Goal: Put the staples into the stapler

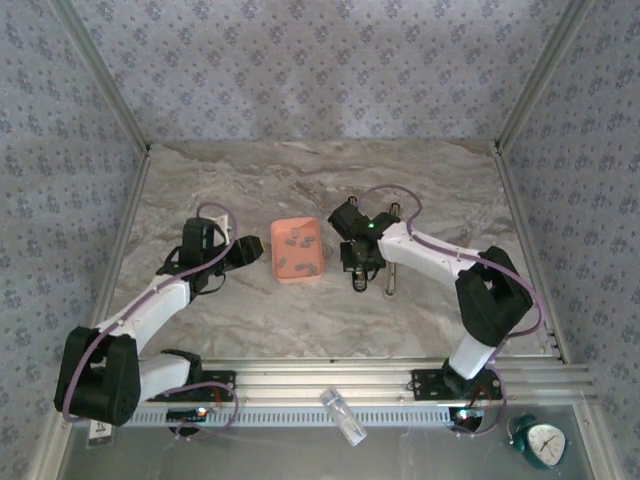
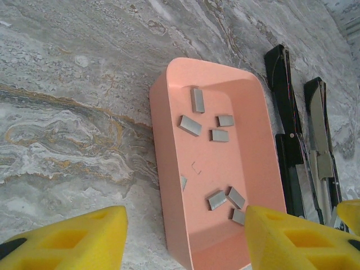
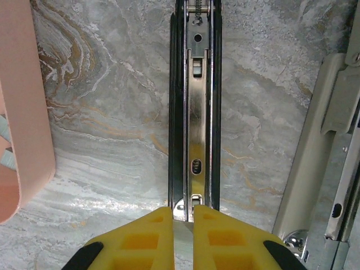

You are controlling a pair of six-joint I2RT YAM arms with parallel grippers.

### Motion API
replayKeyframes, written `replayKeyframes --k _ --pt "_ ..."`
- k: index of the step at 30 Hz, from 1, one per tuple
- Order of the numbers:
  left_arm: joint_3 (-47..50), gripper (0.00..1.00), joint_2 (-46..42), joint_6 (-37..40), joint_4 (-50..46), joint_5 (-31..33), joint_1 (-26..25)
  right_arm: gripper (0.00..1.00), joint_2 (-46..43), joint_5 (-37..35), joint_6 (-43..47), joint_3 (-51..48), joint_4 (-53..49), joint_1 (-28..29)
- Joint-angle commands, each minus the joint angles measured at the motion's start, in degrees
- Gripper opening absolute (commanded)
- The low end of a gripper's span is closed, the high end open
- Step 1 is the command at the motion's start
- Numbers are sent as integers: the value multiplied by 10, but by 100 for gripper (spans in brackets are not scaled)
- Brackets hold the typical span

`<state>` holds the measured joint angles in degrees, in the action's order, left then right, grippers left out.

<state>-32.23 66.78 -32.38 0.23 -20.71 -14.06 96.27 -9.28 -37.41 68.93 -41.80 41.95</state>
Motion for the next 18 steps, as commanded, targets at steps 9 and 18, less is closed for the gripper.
replayKeyframes --k 9,18 --pt "-21 57 3 11 9 7 -4 13 23 -18 30 -33 5 -3" --pt "-22 57 2 11 7 7 -4 13 16 -17 33 -35 12 -4"
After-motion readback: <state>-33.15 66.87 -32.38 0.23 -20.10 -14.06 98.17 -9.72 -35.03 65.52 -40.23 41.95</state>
